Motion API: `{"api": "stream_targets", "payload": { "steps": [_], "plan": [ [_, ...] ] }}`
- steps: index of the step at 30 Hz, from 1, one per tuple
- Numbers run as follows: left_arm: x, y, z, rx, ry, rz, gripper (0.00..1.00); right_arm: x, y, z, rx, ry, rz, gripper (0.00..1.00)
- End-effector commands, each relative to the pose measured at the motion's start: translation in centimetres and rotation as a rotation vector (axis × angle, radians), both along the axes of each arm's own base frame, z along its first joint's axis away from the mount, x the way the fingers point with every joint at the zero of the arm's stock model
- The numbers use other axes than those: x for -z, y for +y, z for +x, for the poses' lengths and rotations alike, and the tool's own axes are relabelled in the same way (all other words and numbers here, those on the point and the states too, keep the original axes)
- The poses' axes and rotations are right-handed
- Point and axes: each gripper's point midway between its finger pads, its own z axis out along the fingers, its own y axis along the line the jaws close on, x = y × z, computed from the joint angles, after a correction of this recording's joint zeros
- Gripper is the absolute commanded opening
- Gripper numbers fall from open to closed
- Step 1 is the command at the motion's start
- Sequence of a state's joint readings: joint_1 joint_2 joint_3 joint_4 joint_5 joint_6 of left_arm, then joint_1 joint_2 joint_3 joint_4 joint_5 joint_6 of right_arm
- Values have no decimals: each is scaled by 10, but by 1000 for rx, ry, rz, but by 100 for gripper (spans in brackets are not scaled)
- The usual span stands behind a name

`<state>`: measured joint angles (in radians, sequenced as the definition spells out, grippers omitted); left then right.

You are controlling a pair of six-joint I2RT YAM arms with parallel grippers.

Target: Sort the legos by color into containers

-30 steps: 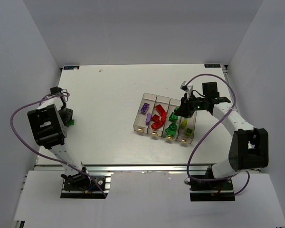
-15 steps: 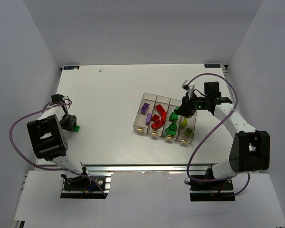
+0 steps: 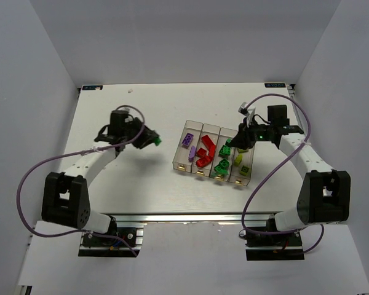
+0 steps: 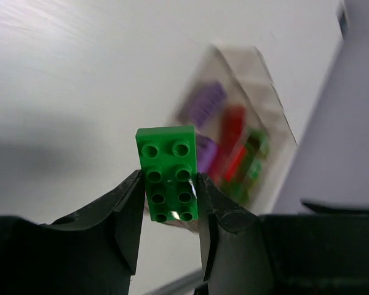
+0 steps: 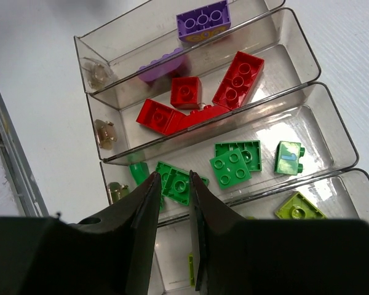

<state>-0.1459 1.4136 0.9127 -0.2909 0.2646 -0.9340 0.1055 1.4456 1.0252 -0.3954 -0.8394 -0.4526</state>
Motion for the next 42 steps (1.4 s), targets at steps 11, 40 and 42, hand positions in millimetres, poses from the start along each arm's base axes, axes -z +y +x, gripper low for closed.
{"api": "stream_targets", "payload": {
  "steps": [11,40,42],
  "plan": [
    [-49,-239,-7,738,-292,-90,3,-52,-56,29,266,-123,9,31],
    [-43,-308,-33,876,-298,96,64,-51,-63,17,252,-104,27,32],
    [-45,-289,-27,805,-302,142,52,-54,-59,13,216,-115,40,32]
  ]
}}
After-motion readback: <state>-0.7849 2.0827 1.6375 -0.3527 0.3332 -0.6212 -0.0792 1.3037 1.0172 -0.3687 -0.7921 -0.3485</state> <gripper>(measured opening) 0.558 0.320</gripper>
